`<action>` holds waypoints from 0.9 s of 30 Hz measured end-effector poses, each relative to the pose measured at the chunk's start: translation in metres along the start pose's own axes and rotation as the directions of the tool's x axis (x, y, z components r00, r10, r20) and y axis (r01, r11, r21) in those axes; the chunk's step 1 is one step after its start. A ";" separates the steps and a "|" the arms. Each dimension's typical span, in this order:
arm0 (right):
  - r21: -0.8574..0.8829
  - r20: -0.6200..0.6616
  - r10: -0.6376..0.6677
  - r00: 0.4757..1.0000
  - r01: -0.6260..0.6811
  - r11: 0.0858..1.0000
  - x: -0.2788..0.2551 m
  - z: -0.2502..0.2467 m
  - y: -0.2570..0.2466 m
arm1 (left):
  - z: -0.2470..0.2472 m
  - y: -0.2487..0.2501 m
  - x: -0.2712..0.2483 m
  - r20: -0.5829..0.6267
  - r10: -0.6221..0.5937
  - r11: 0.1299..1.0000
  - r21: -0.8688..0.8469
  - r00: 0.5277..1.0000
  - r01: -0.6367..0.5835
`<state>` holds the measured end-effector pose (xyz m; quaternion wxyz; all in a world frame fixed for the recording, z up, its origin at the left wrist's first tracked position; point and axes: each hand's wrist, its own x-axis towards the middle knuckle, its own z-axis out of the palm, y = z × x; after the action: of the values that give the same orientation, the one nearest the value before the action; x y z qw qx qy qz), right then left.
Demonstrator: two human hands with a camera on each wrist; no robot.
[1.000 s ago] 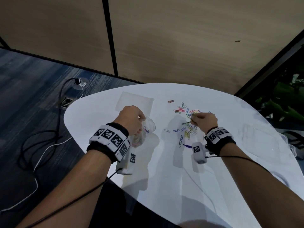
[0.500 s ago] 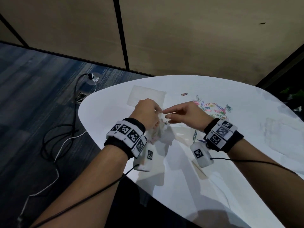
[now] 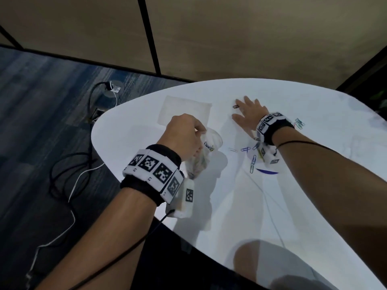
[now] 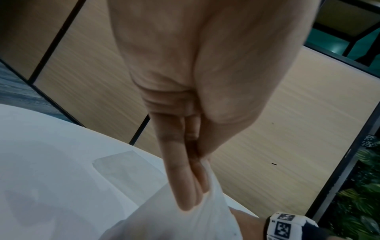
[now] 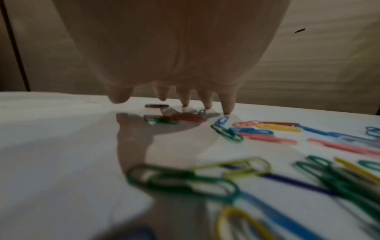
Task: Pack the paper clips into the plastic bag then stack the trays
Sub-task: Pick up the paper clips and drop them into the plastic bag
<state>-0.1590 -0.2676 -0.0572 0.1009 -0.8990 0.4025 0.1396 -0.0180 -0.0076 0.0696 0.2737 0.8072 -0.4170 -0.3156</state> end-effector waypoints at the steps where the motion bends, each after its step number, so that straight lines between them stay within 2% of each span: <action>1: -0.024 -0.009 -0.018 1.000 0.018 1.000 -0.003 0.002 -0.001 | -0.001 0.000 0.000 0.001 0.001 1.000 0.001 1.000 -0.001; 3: -0.092 -0.029 -0.110 0.994 0.107 0.990 -0.012 0.006 0.002 | -0.003 0.000 -0.001 0.003 -0.002 1.000 -0.006 1.000 0.002; 7: -0.179 -0.012 -0.326 0.945 0.319 0.931 -0.042 0.013 0.016 | -0.005 0.003 -0.004 0.011 -0.014 1.000 -0.018 1.000 0.014; 9: -0.124 -0.109 -0.320 0.941 0.307 0.944 -0.062 0.016 0.024 | -0.005 0.005 -0.006 0.022 -0.019 0.999 -0.026 1.000 0.020; 11: -0.102 -0.229 -0.332 0.915 0.317 0.943 -0.077 0.021 0.027 | -0.005 0.006 -0.008 0.030 -0.029 0.999 -0.036 0.999 0.030; 13: -0.110 -0.252 -0.342 0.906 0.324 0.940 -0.085 0.025 0.029 | -0.006 0.007 -0.009 0.032 -0.039 0.998 -0.043 0.999 0.041; 17: -0.046 -0.203 -0.213 0.956 0.208 0.977 -0.092 0.020 0.028 | -0.006 0.010 -0.010 0.042 -0.052 0.997 -0.060 0.998 0.055; 20: 0.229 -0.220 0.045 0.974 0.007 0.973 -0.100 0.008 0.023 | -0.006 0.012 -0.011 0.056 -0.066 0.994 -0.082 0.996 0.070; 21: 0.356 -0.228 0.137 0.964 -0.049 0.933 -0.103 0.005 0.024 | -0.005 0.011 -0.010 0.057 -0.067 0.994 -0.083 0.996 0.071; 23: 0.596 -0.156 0.288 0.945 -0.142 0.790 -0.108 -0.001 0.028 | -0.003 0.012 -0.009 0.054 -0.060 0.995 -0.078 0.997 0.065; 25: 0.799 -0.068 0.329 0.942 -0.146 0.584 -0.114 -0.010 0.027 | -0.001 0.012 -0.008 0.050 -0.050 0.996 -0.065 0.997 0.053; 27: 0.948 -0.027 0.288 0.957 -0.067 0.312 -0.125 -0.024 0.016 | 0.001 0.013 -0.008 0.056 -0.052 0.997 -0.058 0.997 0.055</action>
<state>-0.2462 -0.1983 0.0054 0.5452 -0.6338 0.5130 -0.1949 -0.0286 -0.0081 0.0809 0.2778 0.8006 -0.3930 -0.3569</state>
